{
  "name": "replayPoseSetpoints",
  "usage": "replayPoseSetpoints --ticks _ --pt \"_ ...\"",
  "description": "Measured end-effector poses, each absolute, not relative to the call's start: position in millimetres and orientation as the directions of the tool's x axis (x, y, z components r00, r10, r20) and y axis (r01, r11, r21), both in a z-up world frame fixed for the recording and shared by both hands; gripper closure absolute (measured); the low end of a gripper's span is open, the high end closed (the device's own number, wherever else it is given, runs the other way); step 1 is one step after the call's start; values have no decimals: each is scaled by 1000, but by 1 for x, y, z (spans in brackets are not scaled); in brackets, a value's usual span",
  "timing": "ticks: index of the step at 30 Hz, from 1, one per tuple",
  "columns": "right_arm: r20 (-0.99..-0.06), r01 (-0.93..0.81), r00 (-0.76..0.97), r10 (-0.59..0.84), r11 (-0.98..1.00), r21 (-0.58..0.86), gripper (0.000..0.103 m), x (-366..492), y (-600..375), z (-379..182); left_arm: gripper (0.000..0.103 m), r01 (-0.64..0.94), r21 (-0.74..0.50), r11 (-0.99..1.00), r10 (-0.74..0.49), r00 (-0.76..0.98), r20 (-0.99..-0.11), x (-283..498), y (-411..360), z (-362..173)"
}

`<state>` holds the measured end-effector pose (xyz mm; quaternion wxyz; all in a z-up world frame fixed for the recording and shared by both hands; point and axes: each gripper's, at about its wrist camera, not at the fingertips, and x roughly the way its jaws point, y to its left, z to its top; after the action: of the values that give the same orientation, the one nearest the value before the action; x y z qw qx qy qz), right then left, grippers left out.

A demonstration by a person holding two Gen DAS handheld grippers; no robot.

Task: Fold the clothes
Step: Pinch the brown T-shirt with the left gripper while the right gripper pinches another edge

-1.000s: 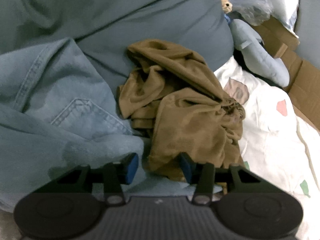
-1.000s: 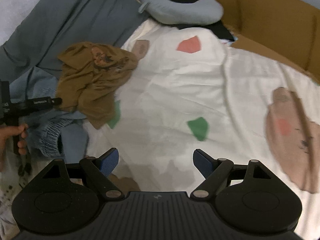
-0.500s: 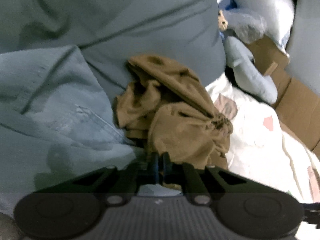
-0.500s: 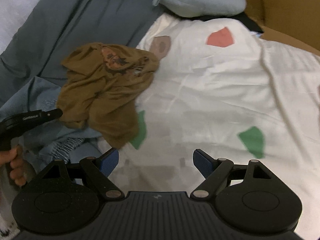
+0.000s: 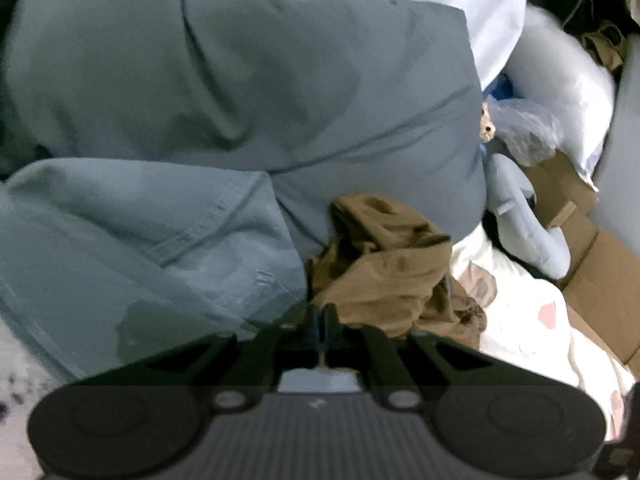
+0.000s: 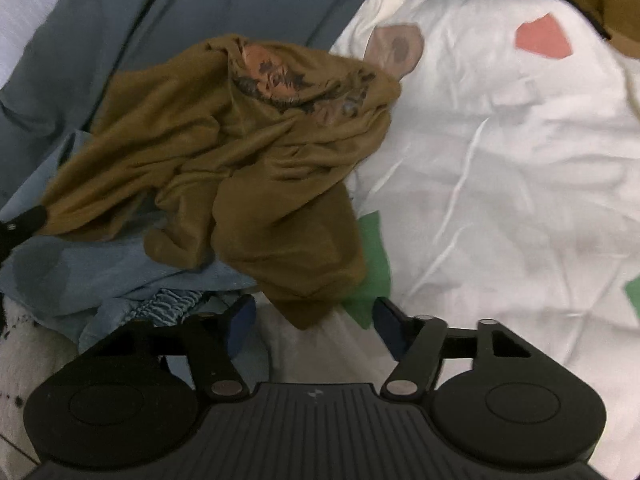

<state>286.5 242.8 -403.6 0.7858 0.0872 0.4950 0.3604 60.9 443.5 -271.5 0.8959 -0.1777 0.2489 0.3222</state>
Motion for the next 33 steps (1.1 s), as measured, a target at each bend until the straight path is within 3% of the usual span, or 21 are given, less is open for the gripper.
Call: replayPoseSetpoints --ticks 5,6,7,8,9,12,18,26,33 --pt "-726 -473 239 645 730 493 42 296 255 -414 101 -696 -185 694 512 657 -553 44 448 -269" --pt "-725 -471 242 645 731 493 50 298 257 -414 101 -703 -192 685 516 654 -553 42 449 -269" --pt "-729 -469 246 639 737 487 67 299 258 -414 101 -709 -198 677 521 651 -552 39 450 -270" --pt "-737 -466 250 628 746 477 78 301 259 -415 101 -714 -204 670 523 648 -554 37 451 -271" --pt "-745 -462 254 617 754 467 96 303 260 -415 101 -716 -208 666 522 647 -555 36 451 -271" --pt "-742 -459 221 633 739 494 102 306 254 -415 101 -713 -207 670 520 650 -555 34 450 -270" --pt "-741 -516 250 624 733 443 103 307 223 -395 101 -701 -214 680 511 663 -548 29 444 -265" --pt "-764 -460 367 530 817 346 103 329 154 -370 101 -687 -221 692 496 675 -547 28 426 -262" --pt "-755 -418 306 580 794 441 100 338 136 -380 101 -699 -223 679 503 665 -552 28 423 -263"
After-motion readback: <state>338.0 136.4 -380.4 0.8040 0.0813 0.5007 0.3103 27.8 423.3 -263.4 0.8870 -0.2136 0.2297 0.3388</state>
